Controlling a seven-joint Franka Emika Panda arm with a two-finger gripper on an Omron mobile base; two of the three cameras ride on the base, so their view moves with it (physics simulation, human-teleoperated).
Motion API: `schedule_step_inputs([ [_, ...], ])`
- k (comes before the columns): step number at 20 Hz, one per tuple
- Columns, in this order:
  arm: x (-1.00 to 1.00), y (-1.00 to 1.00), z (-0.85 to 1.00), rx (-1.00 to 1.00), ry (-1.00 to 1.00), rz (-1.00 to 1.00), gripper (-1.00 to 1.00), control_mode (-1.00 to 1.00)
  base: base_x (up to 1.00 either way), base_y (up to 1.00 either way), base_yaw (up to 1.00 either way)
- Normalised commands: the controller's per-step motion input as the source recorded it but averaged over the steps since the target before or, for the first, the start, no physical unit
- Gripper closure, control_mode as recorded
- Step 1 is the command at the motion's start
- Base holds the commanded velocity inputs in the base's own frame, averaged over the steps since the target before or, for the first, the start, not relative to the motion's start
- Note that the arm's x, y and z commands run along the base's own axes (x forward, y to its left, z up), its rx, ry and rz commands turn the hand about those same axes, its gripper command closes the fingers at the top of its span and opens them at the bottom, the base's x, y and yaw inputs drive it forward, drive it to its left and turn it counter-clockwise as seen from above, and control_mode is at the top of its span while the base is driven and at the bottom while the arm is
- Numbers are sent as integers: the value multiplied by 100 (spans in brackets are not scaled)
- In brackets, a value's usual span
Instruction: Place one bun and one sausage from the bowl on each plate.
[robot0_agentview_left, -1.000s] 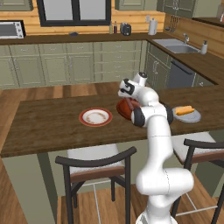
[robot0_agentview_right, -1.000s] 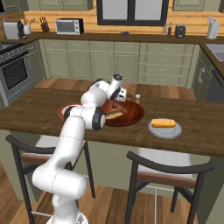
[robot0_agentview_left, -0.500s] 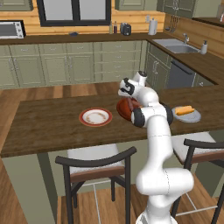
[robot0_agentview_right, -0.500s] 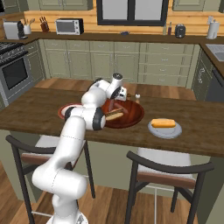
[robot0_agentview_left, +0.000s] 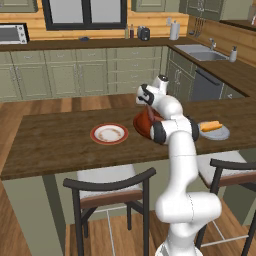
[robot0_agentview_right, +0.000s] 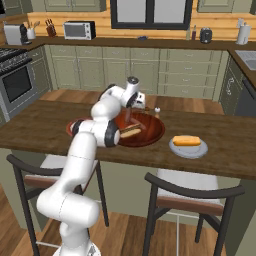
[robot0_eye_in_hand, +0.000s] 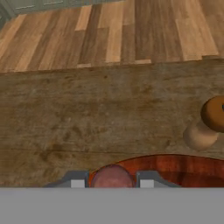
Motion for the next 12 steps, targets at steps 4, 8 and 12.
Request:
schedule_step_inputs([
  [4,-9,0,74,-8,-11,-6,100,-100,0,0,0],
  [8,-61,0,44,-1,-23,-32,100,-100,0,0,0],
  [12,-91,-14,13,0,-27,-44,100,-100,0,0,0],
])
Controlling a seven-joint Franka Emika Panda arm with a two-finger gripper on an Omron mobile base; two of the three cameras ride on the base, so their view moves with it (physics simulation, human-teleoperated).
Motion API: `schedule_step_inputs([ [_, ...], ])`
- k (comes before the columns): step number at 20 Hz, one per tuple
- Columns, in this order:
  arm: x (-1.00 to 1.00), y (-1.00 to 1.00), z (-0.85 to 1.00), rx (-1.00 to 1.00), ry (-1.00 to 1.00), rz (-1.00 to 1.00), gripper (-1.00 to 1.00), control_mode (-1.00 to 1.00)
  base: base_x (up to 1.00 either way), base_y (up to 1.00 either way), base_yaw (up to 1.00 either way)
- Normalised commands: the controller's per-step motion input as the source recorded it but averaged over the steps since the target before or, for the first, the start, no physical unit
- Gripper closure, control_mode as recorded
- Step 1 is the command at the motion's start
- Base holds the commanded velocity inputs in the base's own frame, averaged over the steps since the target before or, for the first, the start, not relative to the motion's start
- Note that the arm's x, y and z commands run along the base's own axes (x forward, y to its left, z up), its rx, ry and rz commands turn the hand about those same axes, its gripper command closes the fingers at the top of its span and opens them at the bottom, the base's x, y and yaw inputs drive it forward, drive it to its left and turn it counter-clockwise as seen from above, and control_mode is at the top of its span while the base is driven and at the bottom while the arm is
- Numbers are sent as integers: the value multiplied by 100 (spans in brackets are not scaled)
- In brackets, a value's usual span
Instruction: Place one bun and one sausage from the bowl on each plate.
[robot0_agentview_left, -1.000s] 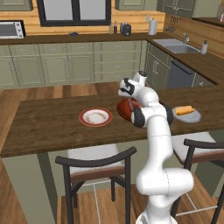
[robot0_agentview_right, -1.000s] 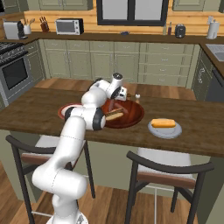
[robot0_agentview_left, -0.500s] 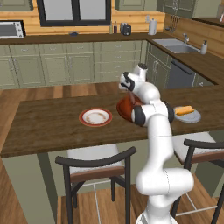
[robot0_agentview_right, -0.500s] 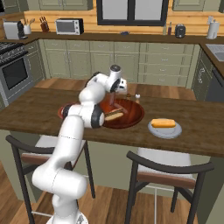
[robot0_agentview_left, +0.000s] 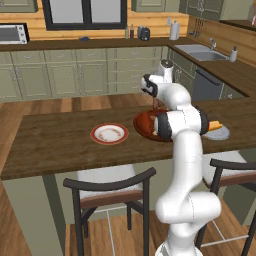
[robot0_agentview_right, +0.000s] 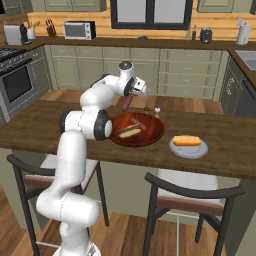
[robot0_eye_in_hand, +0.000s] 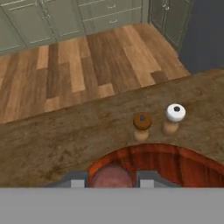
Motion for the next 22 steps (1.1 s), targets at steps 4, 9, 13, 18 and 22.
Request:
schedule_step_inputs([
  [4,-95,-36,1,0,-27,-38,100,-100,0,0,0],
  [9,-95,-58,14,1,-24,-31,100,-100,0,0,0],
  [13,-74,-71,48,16,-11,-34,100,-100,0,0,0],
  [18,-72,-68,41,25,-12,-31,100,-100,0,0,0],
  [22,-76,-77,16,30,-15,-25,100,-100,0,0,0],
])
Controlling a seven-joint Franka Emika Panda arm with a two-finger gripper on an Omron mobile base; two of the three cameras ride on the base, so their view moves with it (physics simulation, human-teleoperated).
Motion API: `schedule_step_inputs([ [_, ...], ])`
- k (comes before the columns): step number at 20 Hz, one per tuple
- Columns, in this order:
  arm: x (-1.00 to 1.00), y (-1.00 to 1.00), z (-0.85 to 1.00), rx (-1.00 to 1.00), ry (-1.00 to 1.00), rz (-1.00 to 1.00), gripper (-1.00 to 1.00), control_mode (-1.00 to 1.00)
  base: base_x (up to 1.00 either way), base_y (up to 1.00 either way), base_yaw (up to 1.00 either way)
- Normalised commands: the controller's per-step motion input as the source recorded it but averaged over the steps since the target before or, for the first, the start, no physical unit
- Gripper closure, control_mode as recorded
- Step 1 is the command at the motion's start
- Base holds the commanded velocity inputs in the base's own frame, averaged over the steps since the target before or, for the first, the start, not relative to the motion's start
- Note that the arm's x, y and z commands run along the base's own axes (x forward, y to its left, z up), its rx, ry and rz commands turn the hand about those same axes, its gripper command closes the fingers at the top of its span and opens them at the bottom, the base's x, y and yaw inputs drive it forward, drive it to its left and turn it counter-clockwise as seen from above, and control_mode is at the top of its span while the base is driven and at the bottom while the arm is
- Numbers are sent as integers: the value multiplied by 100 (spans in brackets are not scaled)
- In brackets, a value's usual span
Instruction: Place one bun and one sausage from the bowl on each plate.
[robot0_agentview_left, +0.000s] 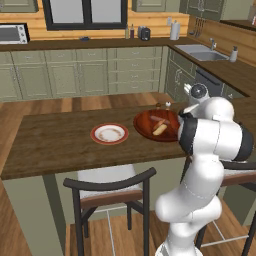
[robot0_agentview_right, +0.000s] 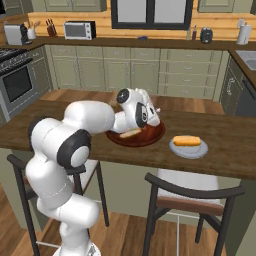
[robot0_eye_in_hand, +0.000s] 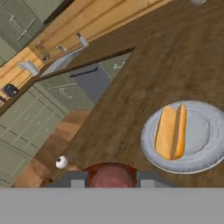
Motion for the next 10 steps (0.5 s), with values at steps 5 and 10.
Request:
schedule_step_inputs([
  [5,-63,-76,1,31,-13,-21,100,-100,0,0,0],
  [10,-27,-80,0,28,-2,-10,100,-100,0,0,0],
])
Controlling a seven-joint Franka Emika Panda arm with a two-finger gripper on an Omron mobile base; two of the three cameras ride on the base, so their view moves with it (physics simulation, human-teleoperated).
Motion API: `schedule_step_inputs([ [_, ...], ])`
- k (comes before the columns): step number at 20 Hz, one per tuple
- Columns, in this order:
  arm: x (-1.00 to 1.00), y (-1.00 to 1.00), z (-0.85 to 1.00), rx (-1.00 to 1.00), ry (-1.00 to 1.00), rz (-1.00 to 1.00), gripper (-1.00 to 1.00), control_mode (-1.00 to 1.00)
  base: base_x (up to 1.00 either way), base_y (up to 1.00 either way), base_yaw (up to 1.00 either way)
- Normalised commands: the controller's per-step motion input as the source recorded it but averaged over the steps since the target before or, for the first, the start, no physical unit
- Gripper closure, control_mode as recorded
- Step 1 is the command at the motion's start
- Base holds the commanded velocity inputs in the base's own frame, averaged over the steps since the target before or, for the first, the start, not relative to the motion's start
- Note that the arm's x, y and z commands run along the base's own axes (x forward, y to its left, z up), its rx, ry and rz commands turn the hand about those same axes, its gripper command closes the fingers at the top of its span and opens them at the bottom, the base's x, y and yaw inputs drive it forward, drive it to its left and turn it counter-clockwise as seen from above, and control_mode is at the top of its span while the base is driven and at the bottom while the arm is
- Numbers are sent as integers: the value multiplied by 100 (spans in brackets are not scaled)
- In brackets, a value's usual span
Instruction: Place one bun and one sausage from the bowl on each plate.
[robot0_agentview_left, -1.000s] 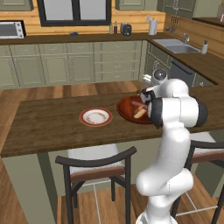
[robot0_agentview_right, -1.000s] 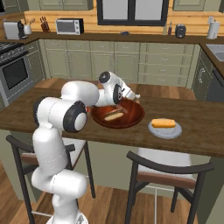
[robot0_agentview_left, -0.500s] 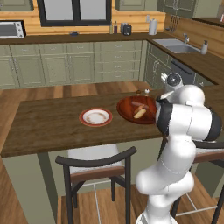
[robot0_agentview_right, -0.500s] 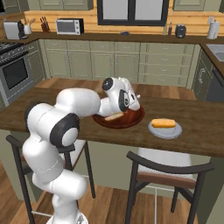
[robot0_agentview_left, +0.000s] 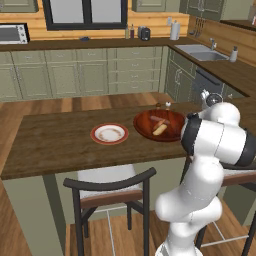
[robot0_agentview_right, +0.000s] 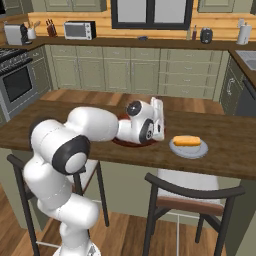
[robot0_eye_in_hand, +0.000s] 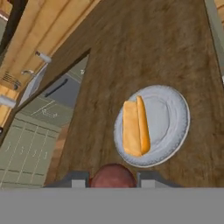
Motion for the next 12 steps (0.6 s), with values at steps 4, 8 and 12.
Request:
schedule_step_inputs([
  [4,-11,-71,0,20,0,0,100,-100,0,0,0],
  [8,-16,-76,9,22,0,0,100,-100,0,0,0],
  [12,-19,-77,9,20,0,1,100,-100,0,0,0],
])
